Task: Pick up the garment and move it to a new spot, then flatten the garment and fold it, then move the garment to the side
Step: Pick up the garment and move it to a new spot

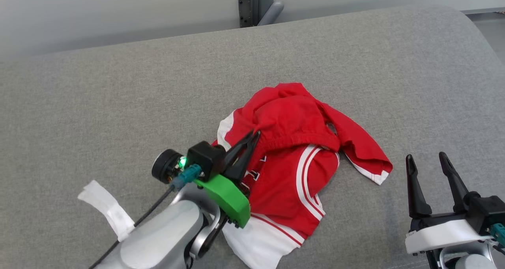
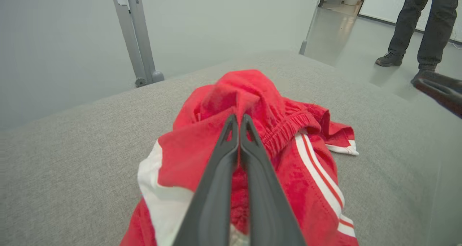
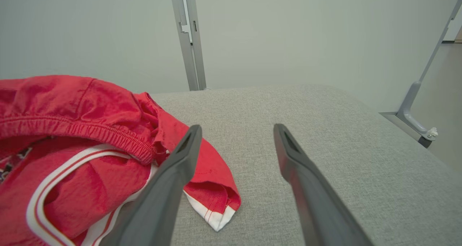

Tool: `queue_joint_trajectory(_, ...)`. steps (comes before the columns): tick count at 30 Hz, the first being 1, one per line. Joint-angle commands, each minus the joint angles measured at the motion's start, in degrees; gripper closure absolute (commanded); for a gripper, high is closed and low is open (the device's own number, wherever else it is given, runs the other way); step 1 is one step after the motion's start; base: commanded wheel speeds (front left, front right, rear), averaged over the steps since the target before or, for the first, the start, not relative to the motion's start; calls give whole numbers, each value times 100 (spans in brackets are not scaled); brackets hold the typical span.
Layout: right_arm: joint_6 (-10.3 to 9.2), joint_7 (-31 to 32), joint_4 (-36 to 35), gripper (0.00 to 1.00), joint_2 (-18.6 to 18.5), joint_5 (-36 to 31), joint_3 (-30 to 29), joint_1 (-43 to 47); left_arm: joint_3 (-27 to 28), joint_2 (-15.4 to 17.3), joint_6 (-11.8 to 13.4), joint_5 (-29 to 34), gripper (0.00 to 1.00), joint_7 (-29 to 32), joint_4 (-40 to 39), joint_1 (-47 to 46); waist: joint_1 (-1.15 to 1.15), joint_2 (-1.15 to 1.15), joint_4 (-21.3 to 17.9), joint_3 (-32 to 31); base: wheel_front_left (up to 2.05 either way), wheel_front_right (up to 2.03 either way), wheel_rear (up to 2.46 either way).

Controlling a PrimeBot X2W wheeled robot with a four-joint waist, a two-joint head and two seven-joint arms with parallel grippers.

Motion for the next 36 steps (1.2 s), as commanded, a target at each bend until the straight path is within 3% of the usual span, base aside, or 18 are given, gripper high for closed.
queue_joint_trajectory(1,1,-4,4,0,-3,5,-10,11,148,38,53,-96,100,-65,-177,-106,0,0,59,-14,0,0,0)
queue_joint_trajectory(4,1,-4,7,0,-6,2,3,5,493,178,170,-216,100,-130,-554,-216,0,0,125,-19,0,0,0)
queue_joint_trajectory(9,1,-3,-1,0,-14,5,-22,30,1231,716,450,-322,100,-209,-1176,-419,0,0,248,-28,0,0,0)
queue_joint_trajectory(17,1,-3,4,0,5,1,-34,86,2370,2030,734,-797,100,-132,-1592,-217,0,0,447,-49,0,0,0)
queue_joint_trajectory(24,1,-3,-3,0,-10,12,-39,54,3240,3107,838,-1313,100,-101,-1036,237,0,0,647,12,0,0,0)
queue_joint_trajectory(28,1,-3,4,0,-32,7,-25,1,3549,3396,745,-1537,100,-124,-471,382,0,0,746,70,0,0,0)
queue_joint_trajectory(32,1,-3,39,0,-58,11,33,-79,3523,3453,527,-1604,100,-54,185,400,0,0,819,143,0,0,0)
queue_joint_trajectory(36,1,-3,55,0,-114,16,105,-166,3186,3139,212,-1506,100,90,907,241,0,0,862,268,0,0,0)
